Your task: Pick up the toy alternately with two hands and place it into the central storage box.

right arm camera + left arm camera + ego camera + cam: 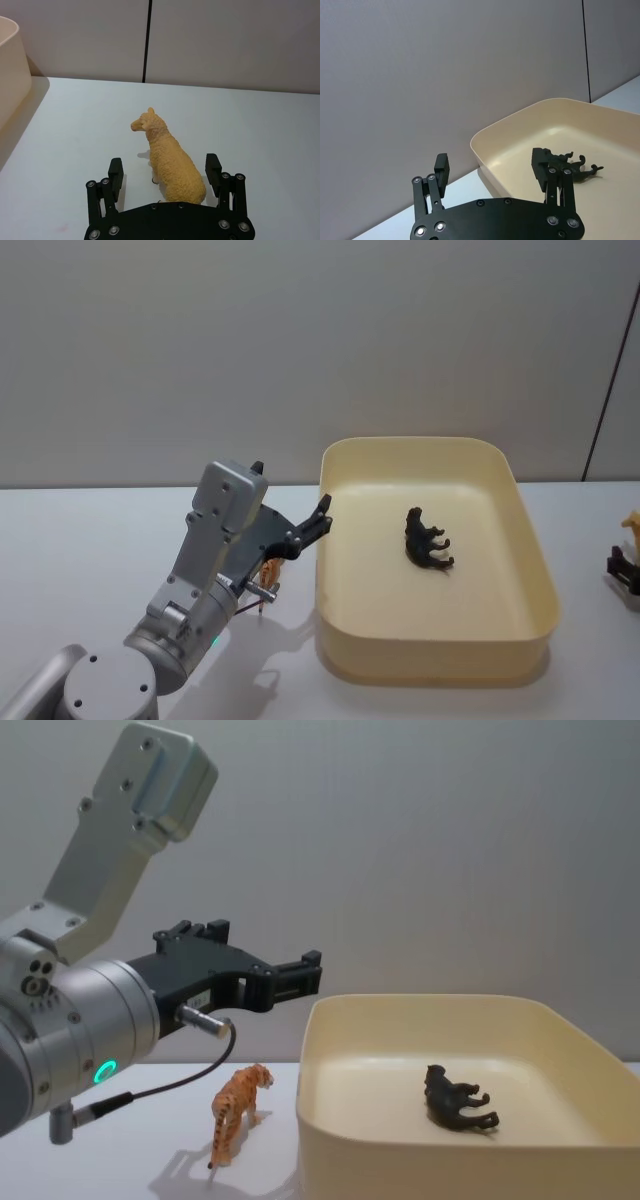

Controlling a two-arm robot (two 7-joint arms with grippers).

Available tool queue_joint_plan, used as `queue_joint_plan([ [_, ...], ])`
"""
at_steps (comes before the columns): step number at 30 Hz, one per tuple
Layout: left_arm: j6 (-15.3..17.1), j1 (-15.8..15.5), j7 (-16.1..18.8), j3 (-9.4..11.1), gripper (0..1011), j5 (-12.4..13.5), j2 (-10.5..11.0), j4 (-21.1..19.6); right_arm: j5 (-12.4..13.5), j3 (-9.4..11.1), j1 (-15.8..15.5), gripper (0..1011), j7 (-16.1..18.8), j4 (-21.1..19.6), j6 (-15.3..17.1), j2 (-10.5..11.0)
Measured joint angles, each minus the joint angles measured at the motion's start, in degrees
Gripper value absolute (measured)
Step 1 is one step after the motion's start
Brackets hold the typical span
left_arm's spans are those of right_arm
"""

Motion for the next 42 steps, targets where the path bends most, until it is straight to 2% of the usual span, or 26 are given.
queue_joint_plan([
  [3,0.0,0.0,0.0,0.0,1001,0.0,0.0,0.0,-0.1,-0.1,0.2,1000,0.0,0.4,0.0,-0.1],
  [7,0.0,0.0,0.0,0.0,1001,0.0,0.0,0.0,-0.2,-0.2,0.4,930,-0.1,0.8,-0.1,-0.2],
  [26,0.0,0.0,0.0,0.0,1001,0.0,0.0,0.0,-0.3,-0.3,0.9,374,-0.2,1.6,-0.2,-0.5],
  [33,0.0,0.0,0.0,0.0,1001,0.0,0.0,0.0,-0.1,-0.4,0.8,349,0.7,0.9,-0.6,-0.6],
  [42,0.0,0.0,0.0,0.0,1001,0.0,0.0,0.0,2.1,-0.8,0.9,349,3.1,-2.7,-1.6,-1.3],
])
